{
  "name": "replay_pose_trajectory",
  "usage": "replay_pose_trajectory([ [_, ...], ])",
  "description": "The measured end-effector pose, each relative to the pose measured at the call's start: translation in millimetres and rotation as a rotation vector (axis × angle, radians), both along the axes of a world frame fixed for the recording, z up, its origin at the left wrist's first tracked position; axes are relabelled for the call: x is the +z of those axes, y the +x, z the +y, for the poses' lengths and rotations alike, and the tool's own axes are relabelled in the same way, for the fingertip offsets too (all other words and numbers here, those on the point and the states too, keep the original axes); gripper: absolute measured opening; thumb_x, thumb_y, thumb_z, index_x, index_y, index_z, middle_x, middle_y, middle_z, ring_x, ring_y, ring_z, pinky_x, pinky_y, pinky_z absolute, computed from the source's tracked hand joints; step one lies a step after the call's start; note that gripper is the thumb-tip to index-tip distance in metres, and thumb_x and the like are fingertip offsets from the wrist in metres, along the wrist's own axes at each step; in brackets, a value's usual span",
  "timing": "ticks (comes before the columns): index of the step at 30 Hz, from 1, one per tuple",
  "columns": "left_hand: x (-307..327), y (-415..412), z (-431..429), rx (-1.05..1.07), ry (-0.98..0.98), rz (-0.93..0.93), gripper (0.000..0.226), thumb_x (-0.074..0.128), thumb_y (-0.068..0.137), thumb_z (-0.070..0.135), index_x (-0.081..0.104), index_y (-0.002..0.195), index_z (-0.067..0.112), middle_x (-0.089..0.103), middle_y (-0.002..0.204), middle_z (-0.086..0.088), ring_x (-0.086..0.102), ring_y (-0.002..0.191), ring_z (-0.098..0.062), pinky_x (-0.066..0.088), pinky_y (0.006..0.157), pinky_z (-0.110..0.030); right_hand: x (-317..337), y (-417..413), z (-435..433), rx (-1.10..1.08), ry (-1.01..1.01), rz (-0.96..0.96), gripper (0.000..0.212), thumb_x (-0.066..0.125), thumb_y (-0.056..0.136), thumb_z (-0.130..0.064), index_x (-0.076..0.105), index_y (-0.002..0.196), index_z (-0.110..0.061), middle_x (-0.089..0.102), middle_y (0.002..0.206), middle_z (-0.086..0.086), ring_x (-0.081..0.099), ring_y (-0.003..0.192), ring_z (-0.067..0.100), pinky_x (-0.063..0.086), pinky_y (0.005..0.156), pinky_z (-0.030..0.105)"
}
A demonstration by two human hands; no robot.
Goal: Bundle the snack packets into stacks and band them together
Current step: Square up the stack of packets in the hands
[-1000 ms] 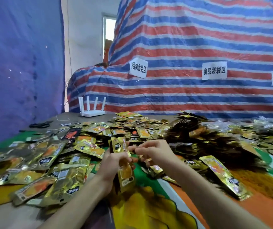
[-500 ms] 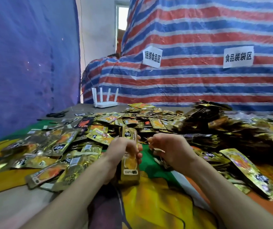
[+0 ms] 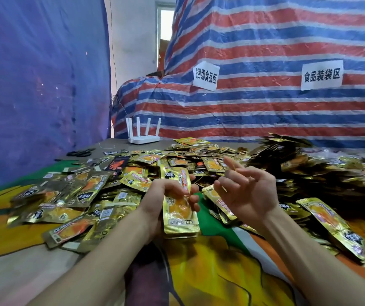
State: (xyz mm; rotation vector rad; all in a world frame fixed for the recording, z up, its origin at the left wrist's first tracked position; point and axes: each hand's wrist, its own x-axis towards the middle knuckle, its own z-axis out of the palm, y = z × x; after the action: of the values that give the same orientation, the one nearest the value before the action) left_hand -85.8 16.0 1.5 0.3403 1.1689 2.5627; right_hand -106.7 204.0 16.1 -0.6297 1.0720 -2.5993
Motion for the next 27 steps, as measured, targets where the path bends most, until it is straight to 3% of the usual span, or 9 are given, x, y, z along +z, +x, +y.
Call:
replay_pose_trajectory([
  [4,-1,1,1,0.020,-0.124,-0.038,0.043,0.051,0.068,-0.002,0.060,0.109,0.002,0.058,0.074,-0.010,0.054,0.060,-0.021,0.052,0.056,-0.030,-2,-1,-8,-0.121,0.313,0.108,0.047,0.057,0.081,-0.004,0.068,0.124,-0.017,0.072,0.078,0.004,0.048,0.042,0.011,0.051,0.048,0.025],
  [6,-2,-1,2,0.181,-0.257,-0.068,0.044,0.055,0.070,-0.002,0.062,0.114,0.001,0.065,0.076,-0.012,0.058,0.059,-0.022,0.053,0.057,-0.031,-5,0,-13,-0.226,0.501,0.176,0.046,0.066,0.085,-0.003,0.066,0.127,-0.022,0.078,0.098,0.013,0.063,0.052,0.020,0.056,0.051,0.029],
  [10,-2,-9,1,0.687,-0.181,-0.081,0.021,0.059,0.086,-0.004,0.059,0.104,0.007,0.064,0.077,-0.014,0.059,0.061,-0.024,0.051,0.064,-0.035,-13,3,-16,-0.384,0.734,0.299,0.043,0.077,0.088,-0.014,0.069,0.127,-0.027,0.079,0.102,0.005,0.077,0.081,0.030,0.063,0.061,0.036],
  [13,0,-14,1,0.834,-0.052,-0.030,0.038,0.065,0.094,0.008,0.046,0.127,0.009,0.063,0.099,-0.019,0.065,0.082,-0.030,0.055,0.074,-0.043,-17,11,-29,-0.376,0.761,0.291,0.041,0.087,0.078,-0.020,0.075,0.115,-0.031,0.077,0.108,0.003,0.077,0.090,0.023,0.064,0.069,0.043],
  [15,3,-12,4,0.883,0.011,0.060,0.044,0.065,0.097,0.017,0.040,0.133,0.025,0.062,0.109,-0.013,0.067,0.088,-0.027,0.059,0.079,-0.043,-24,16,-42,-0.338,0.755,0.295,0.043,0.091,0.069,-0.027,0.076,0.109,-0.037,0.073,0.112,0.002,0.076,0.093,0.019,0.064,0.068,0.040],
  [18,3,-9,6,0.942,-0.067,0.157,0.041,0.060,0.098,0.041,0.036,0.131,0.046,0.058,0.113,0.000,0.069,0.098,-0.022,0.057,0.091,-0.051,-30,24,-59,-0.325,0.748,0.348,0.050,0.091,0.062,-0.038,0.074,0.109,-0.045,0.066,0.122,-0.002,0.071,0.105,0.014,0.064,0.072,0.040],
  [20,1,-9,4,0.944,-0.119,0.159,0.039,0.054,0.096,0.054,0.037,0.131,0.046,0.059,0.121,0.003,0.071,0.099,-0.020,0.056,0.094,-0.050,-31,26,-65,-0.365,0.704,0.401,0.052,0.090,0.062,-0.037,0.072,0.111,-0.044,0.068,0.119,-0.012,0.066,0.109,0.000,0.064,0.078,0.040],
  [24,2,-11,6,0.669,-0.066,-0.027,0.086,0.058,0.076,0.078,0.039,0.146,0.033,0.056,0.142,-0.010,0.061,0.123,-0.031,0.048,0.104,-0.053,-32,27,-64,-0.516,0.721,0.565,0.050,0.086,0.066,-0.034,0.071,0.113,-0.042,0.068,0.120,-0.026,0.061,0.114,-0.007,0.051,0.093,0.018],
  [27,0,-9,8,0.595,-0.069,-0.046,0.053,0.049,0.088,0.073,0.067,0.117,0.033,0.075,0.107,-0.008,0.074,0.098,-0.029,0.059,0.083,-0.046,-33,25,-62,-0.571,0.661,0.551,0.045,0.086,0.066,-0.029,0.075,0.110,-0.030,0.070,0.122,-0.019,0.062,0.120,0.001,0.051,0.103,0.036],
])
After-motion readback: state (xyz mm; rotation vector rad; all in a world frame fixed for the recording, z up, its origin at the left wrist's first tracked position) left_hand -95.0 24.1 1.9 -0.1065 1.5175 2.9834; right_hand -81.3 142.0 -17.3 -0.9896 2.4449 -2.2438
